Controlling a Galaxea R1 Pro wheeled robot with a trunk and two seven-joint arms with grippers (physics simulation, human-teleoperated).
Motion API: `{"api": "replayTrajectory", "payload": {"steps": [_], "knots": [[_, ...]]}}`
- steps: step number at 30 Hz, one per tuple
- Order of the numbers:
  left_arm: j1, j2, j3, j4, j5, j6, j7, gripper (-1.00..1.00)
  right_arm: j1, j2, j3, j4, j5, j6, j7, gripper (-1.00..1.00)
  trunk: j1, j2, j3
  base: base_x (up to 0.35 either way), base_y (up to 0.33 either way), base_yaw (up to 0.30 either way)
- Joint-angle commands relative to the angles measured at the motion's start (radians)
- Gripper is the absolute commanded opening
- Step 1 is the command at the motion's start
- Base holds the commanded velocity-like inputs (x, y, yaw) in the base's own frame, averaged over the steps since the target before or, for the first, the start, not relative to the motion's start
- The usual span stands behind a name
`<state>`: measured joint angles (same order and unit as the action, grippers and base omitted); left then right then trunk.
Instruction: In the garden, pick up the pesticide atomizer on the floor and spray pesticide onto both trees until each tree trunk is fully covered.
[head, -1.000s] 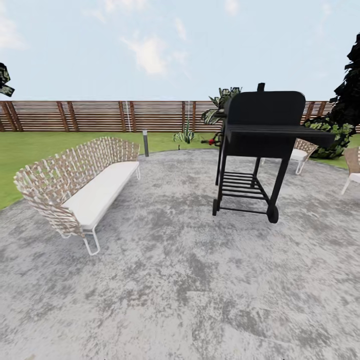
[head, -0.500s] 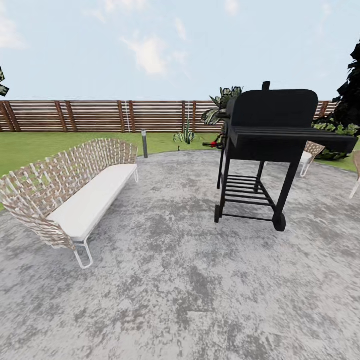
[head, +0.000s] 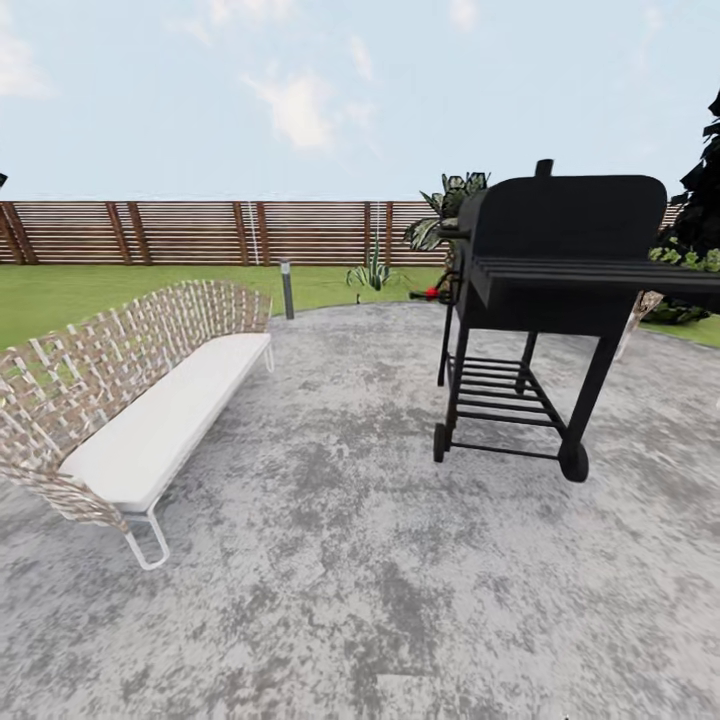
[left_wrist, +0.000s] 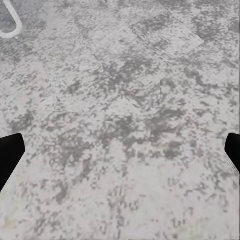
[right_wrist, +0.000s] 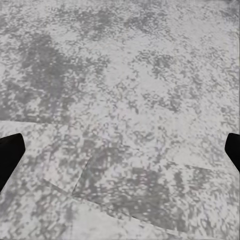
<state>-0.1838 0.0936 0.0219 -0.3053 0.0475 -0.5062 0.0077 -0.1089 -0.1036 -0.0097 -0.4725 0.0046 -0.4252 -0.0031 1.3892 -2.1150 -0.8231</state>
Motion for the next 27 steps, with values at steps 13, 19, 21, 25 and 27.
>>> {"api": "replayTrajectory", "payload": {"steps": [13, 19, 21, 25, 27], "knots": [[0.001, 0.001, 0.003, 0.0, 0.0, 0.0, 0.0, 1.0, 0.0, 0.0, 0.0, 0.0, 0.0, 0.0, 0.0, 1.0, 0.0, 0.0, 0.0, 0.339, 0.033, 0.0], [0.0, 0.002, 0.003, 0.0, 0.0, 0.0, 0.0, 1.0, 0.0, 0.0, 0.0, 0.0, 0.0, 0.0, 0.0, 1.0, 0.0, 0.0, 0.0, 0.339, 0.132, 0.0], [0.0, 0.002, 0.003, 0.0, 0.0, 0.0, 0.0, 1.0, 0.0, 0.0, -0.001, 0.0, 0.0, -0.001, 0.0, 1.0, 0.0, 0.0, 0.0, 0.339, 0.137, 0.0], [0.0, 0.002, 0.003, 0.0, 0.0, 0.0, 0.0, 1.0, 0.0, 0.0, -0.001, 0.001, 0.0, 0.0, 0.0, 1.0, 0.0, 0.0, 0.0, 0.339, 0.137, 0.0], [0.0, 0.002, 0.002, 0.0, 0.0, 0.0, 0.0, 1.0, 0.0, 0.0, -0.001, 0.002, 0.0, 0.0, 0.001, 1.0, 0.0, 0.0, 0.0, 0.339, 0.137, 0.0]]}}
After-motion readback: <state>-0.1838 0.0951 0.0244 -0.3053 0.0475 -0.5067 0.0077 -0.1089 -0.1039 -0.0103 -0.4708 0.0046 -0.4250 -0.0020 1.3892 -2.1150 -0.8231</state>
